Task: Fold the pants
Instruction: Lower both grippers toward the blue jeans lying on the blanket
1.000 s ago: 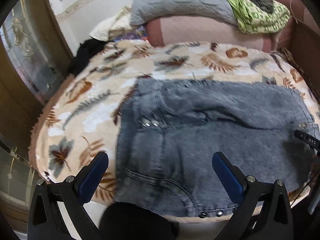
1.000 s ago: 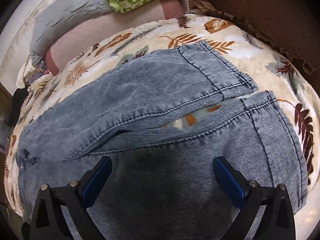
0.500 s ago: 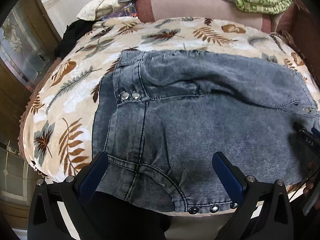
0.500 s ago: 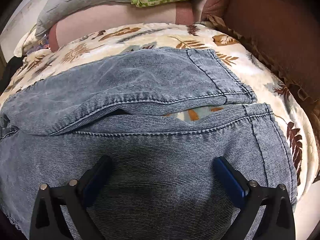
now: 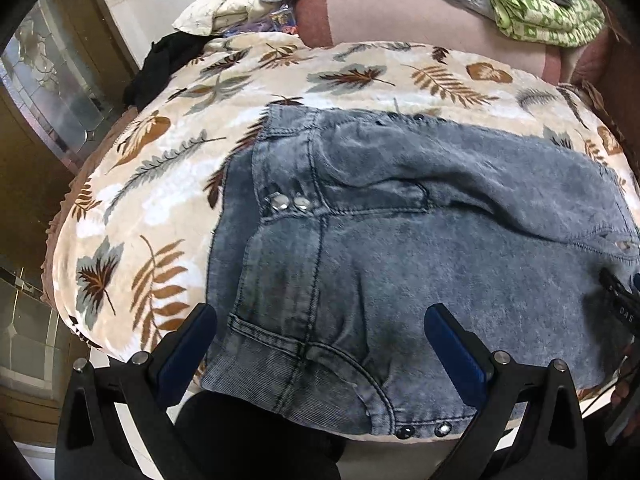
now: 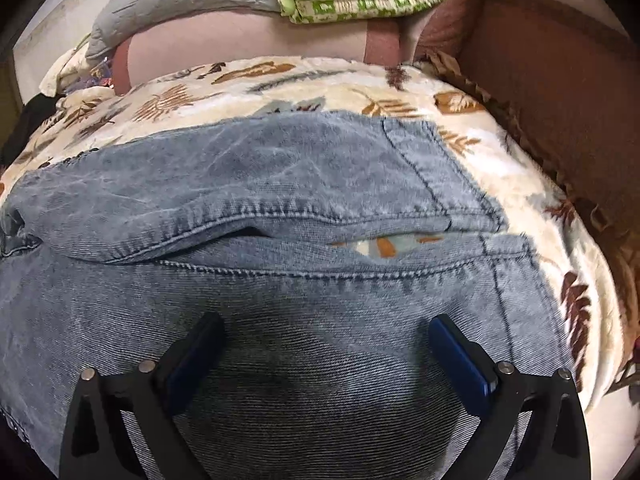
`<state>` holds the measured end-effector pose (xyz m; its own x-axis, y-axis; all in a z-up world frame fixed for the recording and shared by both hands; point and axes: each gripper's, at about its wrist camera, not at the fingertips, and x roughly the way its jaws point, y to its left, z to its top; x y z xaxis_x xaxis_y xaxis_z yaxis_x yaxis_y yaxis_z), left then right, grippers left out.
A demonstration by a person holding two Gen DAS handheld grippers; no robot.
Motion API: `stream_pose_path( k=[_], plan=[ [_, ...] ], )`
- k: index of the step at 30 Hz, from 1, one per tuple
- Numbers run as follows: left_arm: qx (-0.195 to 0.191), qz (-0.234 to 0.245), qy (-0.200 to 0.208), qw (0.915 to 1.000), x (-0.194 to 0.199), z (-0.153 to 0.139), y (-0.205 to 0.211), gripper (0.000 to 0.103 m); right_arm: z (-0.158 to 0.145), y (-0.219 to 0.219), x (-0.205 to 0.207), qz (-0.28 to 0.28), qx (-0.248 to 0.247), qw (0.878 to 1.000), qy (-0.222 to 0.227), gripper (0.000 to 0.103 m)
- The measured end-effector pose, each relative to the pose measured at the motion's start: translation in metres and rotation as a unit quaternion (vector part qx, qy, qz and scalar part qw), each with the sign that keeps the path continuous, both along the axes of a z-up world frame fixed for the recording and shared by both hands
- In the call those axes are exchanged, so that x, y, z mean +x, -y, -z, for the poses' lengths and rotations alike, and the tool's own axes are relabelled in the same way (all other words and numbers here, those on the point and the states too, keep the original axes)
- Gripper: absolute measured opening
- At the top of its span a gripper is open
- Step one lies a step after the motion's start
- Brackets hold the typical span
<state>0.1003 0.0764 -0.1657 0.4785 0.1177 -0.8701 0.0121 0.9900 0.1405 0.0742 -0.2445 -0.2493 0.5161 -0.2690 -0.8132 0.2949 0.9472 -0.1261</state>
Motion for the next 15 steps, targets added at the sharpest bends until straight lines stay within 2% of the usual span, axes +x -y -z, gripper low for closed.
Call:
stream_pose_path(
  k=[6, 15],
  plan=[
    [0.003, -0.012, 0.006, 0.9999, 0.009, -0.004, -0.007, 0.103, -0.021, -0.008, -0.003, -0.009, -0.032, 0.999, 0.035, 0.103],
    [0.015, -0.004, 0.012, 0.9998, 0.018, -0.008, -0.002, 0.103, -0.033, -0.014, -0.002, -0.021, -0.033, 0.998, 0.051, 0.103]
  ],
)
